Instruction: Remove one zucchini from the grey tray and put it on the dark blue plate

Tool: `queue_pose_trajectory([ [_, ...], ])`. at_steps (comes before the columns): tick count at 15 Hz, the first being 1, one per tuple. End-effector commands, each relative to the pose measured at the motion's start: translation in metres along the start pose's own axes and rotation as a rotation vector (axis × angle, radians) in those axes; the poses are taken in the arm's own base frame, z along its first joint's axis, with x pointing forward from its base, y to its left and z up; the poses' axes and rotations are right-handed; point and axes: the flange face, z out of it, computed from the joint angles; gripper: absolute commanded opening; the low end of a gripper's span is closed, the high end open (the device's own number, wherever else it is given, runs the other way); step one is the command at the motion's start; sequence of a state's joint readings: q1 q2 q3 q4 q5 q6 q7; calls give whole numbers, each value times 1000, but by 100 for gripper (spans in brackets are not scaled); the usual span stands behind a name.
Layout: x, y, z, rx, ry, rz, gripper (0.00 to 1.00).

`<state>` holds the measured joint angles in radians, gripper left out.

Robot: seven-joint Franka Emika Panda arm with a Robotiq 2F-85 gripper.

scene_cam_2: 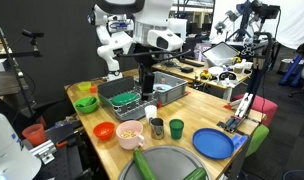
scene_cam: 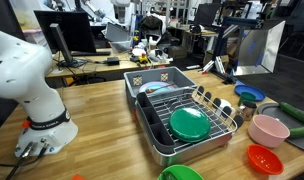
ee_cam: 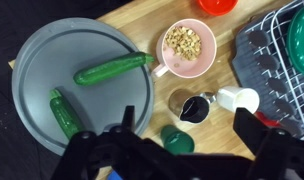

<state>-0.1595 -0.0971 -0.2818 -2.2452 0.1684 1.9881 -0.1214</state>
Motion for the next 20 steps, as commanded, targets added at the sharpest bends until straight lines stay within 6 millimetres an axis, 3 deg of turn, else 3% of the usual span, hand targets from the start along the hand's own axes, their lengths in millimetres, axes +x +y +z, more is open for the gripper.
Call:
queue_pose_trajectory([
  [1, 12, 28, 22, 23, 24, 201, 100],
  [3, 16, 41, 36, 9, 30, 242, 100],
  [11, 17, 41, 37, -10, 12, 224, 100],
  [15, 33, 52, 45, 58, 40, 463, 100],
  [20, 51, 83, 78, 102, 85, 743, 100],
])
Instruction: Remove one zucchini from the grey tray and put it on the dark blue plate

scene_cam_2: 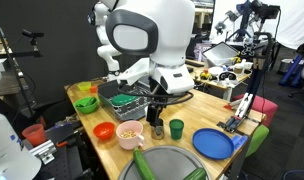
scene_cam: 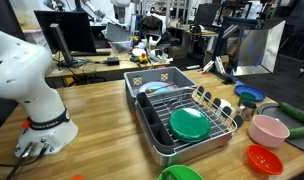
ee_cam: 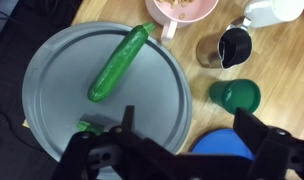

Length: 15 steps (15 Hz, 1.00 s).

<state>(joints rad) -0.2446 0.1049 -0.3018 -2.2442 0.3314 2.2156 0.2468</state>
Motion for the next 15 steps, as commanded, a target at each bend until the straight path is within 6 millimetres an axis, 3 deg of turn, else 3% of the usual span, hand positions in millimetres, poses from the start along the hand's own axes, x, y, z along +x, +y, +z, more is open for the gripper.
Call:
queue_pose_trajectory([
  [1, 24, 12, 23, 17, 26, 200, 100],
  [5, 45, 33, 63, 8, 21, 401, 100],
  [7, 50, 36, 78, -12, 0, 394, 100],
  [8, 42, 38, 75, -26, 11, 371, 100],
  [15, 49, 36, 79, -32, 12, 374, 100],
])
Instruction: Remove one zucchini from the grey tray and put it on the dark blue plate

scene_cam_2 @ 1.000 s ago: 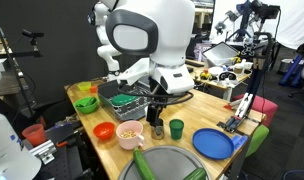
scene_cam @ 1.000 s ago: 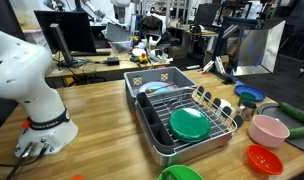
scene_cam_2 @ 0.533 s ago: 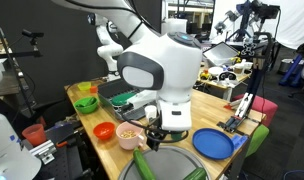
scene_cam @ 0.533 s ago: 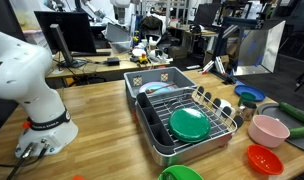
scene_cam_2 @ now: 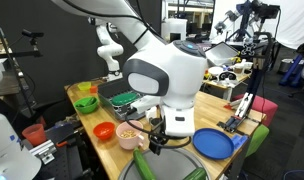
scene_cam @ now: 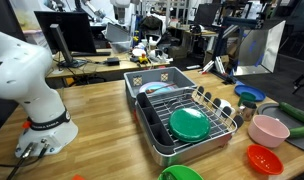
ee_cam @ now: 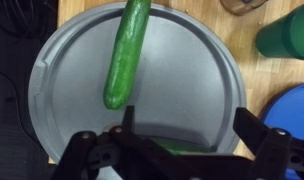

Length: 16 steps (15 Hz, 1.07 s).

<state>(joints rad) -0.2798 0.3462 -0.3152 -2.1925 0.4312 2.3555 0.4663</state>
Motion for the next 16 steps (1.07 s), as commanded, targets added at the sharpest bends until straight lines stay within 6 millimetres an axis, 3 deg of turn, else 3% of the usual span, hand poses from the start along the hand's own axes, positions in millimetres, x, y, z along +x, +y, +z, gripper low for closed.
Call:
queue_pose_trajectory([
  [1, 0, 0, -1, -1, 0, 0, 100],
  [8, 32, -1, 18, 64, 22, 178, 100],
  [16, 61, 5, 54, 38, 130, 339, 100],
])
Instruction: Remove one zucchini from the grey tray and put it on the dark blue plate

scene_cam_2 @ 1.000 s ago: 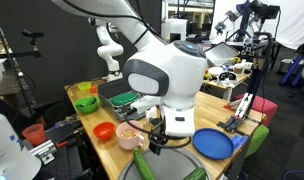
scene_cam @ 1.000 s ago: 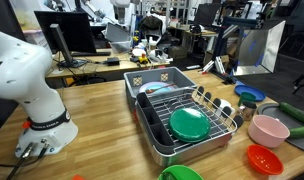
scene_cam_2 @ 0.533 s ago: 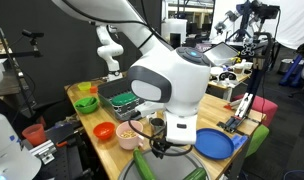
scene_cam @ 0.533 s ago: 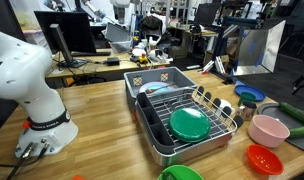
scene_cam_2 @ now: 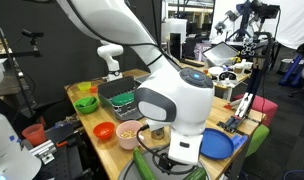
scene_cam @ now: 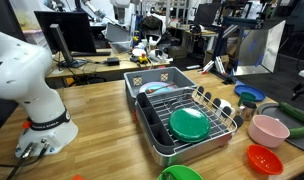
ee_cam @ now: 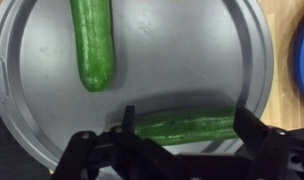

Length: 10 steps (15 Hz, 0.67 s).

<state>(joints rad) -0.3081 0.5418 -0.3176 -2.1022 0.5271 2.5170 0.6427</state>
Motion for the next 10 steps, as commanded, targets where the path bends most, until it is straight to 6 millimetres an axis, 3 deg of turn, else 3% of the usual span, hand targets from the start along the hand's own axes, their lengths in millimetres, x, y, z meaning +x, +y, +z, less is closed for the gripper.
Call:
queue_pose_trajectory([
  [1, 13, -2, 7, 12, 54, 66, 100],
  [10, 20, -1, 11, 46, 20, 209, 100],
])
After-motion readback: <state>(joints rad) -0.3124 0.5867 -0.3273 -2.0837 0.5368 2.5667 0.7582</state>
